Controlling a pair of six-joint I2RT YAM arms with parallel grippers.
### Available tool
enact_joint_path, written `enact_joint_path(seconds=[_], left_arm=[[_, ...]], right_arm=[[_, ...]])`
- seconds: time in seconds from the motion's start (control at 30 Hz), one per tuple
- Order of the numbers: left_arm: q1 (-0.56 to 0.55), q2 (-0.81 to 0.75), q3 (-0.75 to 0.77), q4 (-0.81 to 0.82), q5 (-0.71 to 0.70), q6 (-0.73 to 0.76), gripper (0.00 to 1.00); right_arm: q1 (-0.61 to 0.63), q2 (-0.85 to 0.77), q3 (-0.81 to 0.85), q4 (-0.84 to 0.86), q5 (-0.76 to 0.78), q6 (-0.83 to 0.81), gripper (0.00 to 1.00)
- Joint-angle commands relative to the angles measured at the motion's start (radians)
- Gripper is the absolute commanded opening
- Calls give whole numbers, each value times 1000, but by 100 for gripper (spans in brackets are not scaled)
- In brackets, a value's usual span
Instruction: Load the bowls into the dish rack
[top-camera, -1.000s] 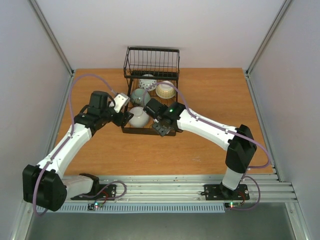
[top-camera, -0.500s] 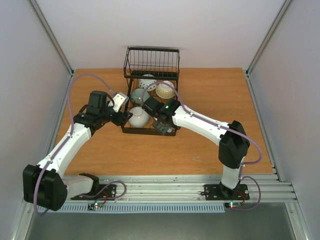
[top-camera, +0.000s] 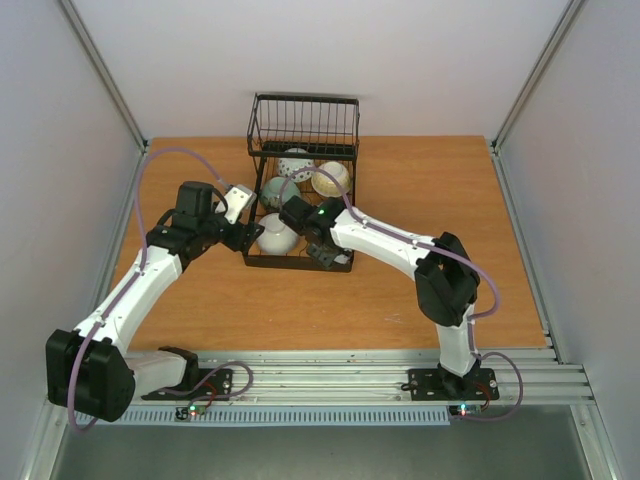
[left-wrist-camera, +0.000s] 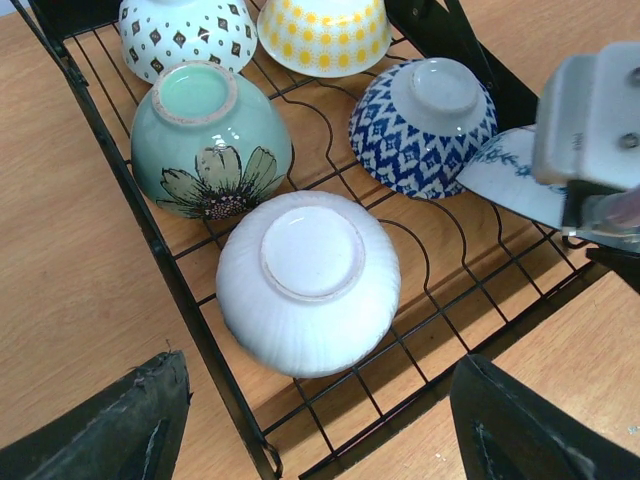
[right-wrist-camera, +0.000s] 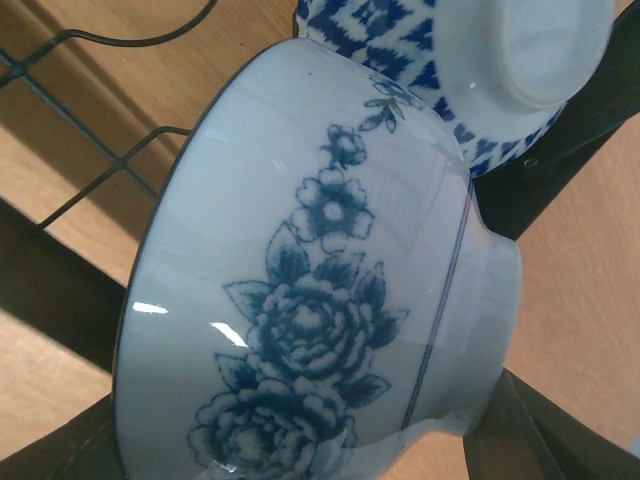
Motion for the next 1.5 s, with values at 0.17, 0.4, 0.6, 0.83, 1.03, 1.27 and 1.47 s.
enact_joint_path(seconds=[0.17,0.4,0.6,0.83,1.03,1.27,1.47], left_arm=[[8,6,2,48,19,-11,73],[12,11,3,48,12,-10,73],[17,-22,-12,78,-45,-24,73],[28,-59,-34,114,-64,-34,73],[31,-49,-32,113,-61,-34,73],[37,-40,-24,103,-53,-32,73],[37,-48,-23,98,-57,-33,73]], right_arm=[[-10,97,82,8,161,-24,1],[-10,217,159,-17,250,-2,1],[-7,281,190,-44,280,36,11],[-4,282,200,-41,262,55,62],[9,255,193,-16,222,54,95],[20,236,183,2,194,52,99],[42,203,183,25,135,42,99]])
